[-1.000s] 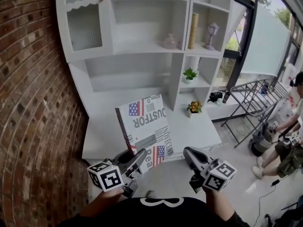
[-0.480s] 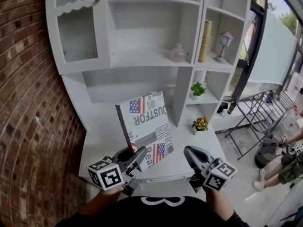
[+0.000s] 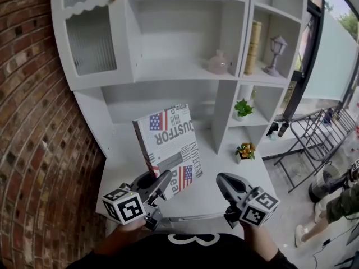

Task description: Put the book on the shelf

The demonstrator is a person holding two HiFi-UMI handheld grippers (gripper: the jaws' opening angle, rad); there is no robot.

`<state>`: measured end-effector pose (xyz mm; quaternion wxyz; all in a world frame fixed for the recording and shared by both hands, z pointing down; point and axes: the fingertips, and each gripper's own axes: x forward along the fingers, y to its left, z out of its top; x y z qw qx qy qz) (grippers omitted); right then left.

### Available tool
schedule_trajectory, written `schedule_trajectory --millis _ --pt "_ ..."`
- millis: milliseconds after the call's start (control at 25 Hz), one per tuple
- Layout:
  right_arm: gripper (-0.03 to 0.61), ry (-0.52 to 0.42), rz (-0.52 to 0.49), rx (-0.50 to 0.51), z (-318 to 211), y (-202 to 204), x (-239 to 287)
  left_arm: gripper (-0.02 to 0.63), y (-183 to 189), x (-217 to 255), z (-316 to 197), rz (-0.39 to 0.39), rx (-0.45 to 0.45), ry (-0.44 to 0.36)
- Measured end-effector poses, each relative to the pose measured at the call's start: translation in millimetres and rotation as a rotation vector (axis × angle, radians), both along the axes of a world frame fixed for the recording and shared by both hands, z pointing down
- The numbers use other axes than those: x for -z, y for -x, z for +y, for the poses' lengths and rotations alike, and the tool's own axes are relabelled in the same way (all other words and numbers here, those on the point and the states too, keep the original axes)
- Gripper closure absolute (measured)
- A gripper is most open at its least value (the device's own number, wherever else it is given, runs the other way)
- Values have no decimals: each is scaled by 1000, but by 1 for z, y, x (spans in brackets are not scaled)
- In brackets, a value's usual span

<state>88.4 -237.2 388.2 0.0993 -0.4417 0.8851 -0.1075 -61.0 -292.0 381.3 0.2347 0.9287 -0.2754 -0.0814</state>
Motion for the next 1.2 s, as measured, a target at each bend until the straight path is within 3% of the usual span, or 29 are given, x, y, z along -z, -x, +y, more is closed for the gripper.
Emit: schedule_trajectory --millis 720,1200 --pt "572 -27 42 148 -63 -21 18 465 -19 54 -47 -14 159 -114" --pt "572 -52 46 236 -98 -26 35 465 -11 124 -71 -34 297 -268"
